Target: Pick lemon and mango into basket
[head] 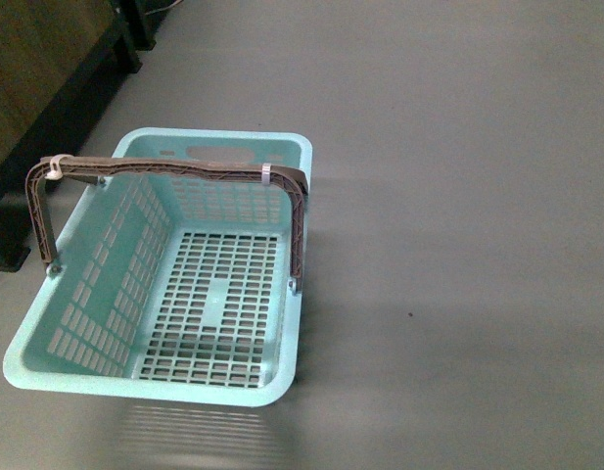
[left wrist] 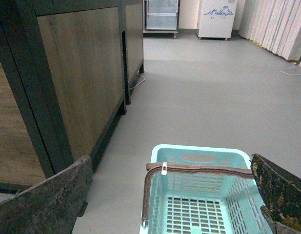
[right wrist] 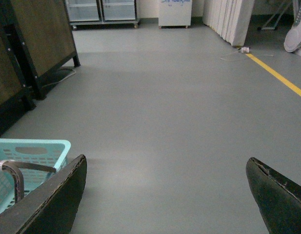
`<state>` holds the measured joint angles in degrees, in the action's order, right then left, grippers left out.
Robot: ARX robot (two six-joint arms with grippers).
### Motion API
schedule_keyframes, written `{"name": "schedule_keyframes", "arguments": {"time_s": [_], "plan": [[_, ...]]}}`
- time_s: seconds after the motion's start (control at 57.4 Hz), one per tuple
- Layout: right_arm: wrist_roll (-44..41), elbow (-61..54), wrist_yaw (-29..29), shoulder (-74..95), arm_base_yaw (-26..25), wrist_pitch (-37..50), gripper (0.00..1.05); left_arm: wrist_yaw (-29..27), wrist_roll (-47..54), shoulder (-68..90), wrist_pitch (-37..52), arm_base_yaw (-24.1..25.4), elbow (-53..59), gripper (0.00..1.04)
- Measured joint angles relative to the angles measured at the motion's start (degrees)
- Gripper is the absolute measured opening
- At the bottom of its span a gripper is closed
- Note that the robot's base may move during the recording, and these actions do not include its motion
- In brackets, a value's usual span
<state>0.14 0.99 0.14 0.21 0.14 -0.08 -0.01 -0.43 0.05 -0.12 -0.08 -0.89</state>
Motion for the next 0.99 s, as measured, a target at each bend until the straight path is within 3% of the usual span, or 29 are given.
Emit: {"name": "schedule_keyframes", "arguments": {"time_s": [0.4,0.47,0.54,0.644,0.714,0.993], "plan": [[0.02,0.0,0.0,0.0,0.0,0.0,0.96,-0.26,-0.22,0.11,-0.11,-0.04,-0.04,0.98],[0.0,0.0,0.0,0.0,-0.02,0.0,0.96,-7.65,-9.01,8.92,-14.69,-2.89,-6.14,0.98],[0.0,0.0,-0.02,0.0,0.0,0.0,0.96,-6.49,-17.81,16.61,-18.53,-3.23,-9.31,0.98],[0.02,0.0,-0.02,0.0,0.0,0.0,0.96,2.21,-33.09,29.03,-8.83,-0.57,-13.35,0.98],[0.02,0.0,-0.02,0.0,0.0,0.0,0.96,5.11,-40.52,35.52,-2.56,0.26,-14.1,0.98],[0.02,0.0,0.0,0.0,0.0,0.0,0.96,-0.15,-64.48,72.89,24.04,-4.31,-17.11,0.98]]}}
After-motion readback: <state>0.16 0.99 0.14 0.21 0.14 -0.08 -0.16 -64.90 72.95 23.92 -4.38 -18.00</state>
